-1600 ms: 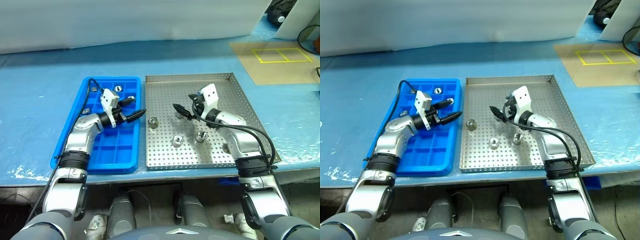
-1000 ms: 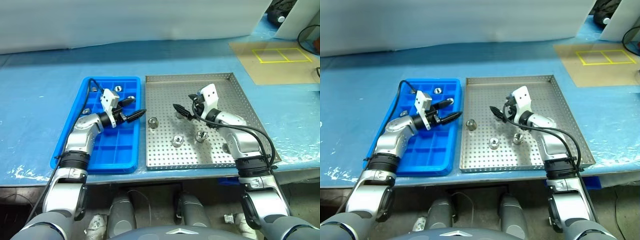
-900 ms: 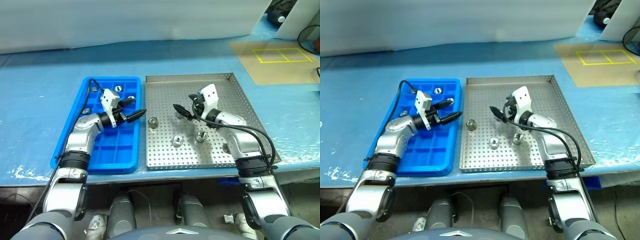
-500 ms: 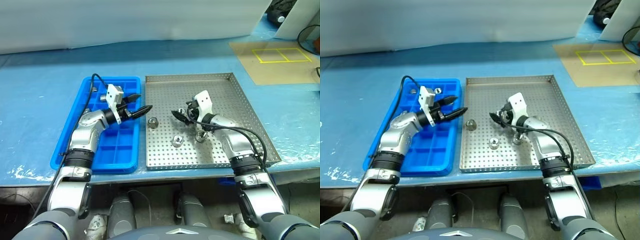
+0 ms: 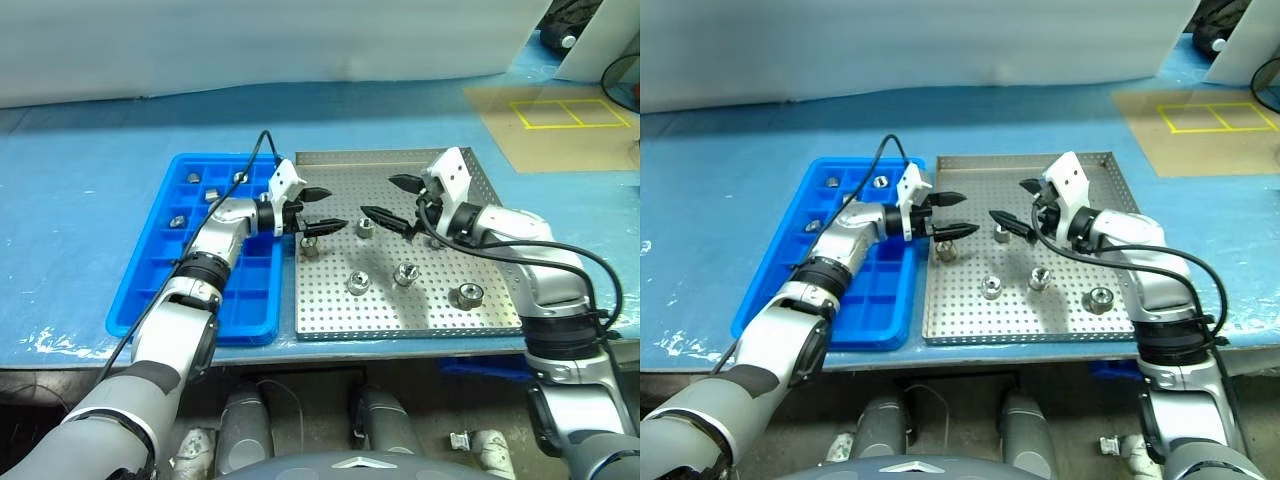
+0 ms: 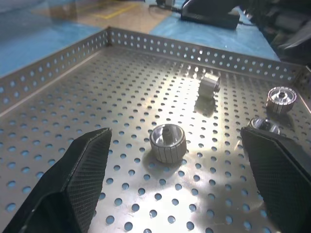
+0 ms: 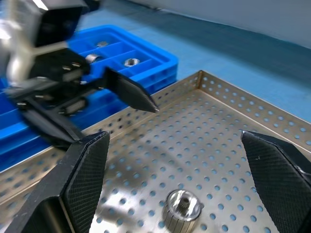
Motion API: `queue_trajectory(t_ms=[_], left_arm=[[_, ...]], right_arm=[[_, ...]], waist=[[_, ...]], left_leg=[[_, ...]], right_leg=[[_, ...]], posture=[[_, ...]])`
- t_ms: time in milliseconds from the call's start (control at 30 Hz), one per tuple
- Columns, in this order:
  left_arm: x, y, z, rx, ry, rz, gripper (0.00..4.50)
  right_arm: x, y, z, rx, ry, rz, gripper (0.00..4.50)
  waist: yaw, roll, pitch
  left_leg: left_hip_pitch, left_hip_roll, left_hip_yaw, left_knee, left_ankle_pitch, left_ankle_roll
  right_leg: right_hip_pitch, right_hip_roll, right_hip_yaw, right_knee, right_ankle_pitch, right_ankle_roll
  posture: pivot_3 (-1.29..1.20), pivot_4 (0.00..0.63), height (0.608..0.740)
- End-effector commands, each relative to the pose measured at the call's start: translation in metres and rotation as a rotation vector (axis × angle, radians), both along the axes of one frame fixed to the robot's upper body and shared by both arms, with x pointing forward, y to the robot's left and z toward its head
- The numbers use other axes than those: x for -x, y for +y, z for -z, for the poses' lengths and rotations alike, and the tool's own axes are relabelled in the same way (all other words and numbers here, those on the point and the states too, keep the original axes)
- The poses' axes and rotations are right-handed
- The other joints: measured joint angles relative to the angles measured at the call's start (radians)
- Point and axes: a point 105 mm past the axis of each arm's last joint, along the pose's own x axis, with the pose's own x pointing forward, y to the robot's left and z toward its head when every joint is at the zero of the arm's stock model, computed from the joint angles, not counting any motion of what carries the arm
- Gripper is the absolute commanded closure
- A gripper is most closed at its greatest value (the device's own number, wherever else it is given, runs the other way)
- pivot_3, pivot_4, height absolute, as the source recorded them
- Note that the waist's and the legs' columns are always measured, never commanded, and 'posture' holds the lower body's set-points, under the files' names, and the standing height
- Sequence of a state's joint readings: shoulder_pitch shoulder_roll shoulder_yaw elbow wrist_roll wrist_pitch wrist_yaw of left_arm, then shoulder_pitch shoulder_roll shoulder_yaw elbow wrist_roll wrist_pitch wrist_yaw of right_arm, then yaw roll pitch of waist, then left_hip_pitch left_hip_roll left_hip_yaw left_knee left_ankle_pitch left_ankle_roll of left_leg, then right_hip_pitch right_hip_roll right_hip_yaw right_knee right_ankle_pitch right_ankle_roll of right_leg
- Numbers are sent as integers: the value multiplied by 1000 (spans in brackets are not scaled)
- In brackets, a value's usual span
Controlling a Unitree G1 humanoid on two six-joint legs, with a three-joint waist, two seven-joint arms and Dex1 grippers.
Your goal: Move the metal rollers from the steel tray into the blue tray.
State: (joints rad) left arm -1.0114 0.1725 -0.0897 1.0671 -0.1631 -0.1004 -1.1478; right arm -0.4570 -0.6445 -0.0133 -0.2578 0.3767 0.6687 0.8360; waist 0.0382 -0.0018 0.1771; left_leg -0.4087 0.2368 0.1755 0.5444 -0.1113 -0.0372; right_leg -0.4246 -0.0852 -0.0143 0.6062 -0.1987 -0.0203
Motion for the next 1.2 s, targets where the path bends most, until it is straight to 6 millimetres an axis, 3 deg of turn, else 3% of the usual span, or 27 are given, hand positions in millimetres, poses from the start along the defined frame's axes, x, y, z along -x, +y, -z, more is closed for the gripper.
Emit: queue_trajectory(t_ms=[33, 267, 667, 1200], left_arm=[[-8, -10, -13, -52, -68, 6, 0], [-20, -30, -13, -149, -103, -86, 0], [-18, -33, 22, -260, -49, -151, 0], [-9, -48, 45, -259, 15, -178, 0]], right_arm=[[22, -1, -13, 36, -18, -74, 42], [46, -9, -10, 64, 9, -44, 42], [49, -19, -2, 44, -4, 120, 42], [54, -26, 2, 41, -3, 207, 42]], waist=[[-3, 0, 0], [-27, 0, 0], [-71, -1, 0], [-90, -1, 0]], left_leg=[[0, 0, 0, 0, 0, 1], [2, -2, 1, 2, -1, 2], [1, -4, 2, 2, -3, 4], [-5, -12, 2, 3, -8, 14]], right_leg=[[0, 0, 1, 0, 0, 0], [1, -1, 3, -1, 0, 1], [1, -2, 4, -2, -2, 5], [1, -8, 5, -9, -3, 7]], posture=[[-490, 150, 740], [-585, 150, 740], [-662, 150, 740], [-722, 150, 740]])
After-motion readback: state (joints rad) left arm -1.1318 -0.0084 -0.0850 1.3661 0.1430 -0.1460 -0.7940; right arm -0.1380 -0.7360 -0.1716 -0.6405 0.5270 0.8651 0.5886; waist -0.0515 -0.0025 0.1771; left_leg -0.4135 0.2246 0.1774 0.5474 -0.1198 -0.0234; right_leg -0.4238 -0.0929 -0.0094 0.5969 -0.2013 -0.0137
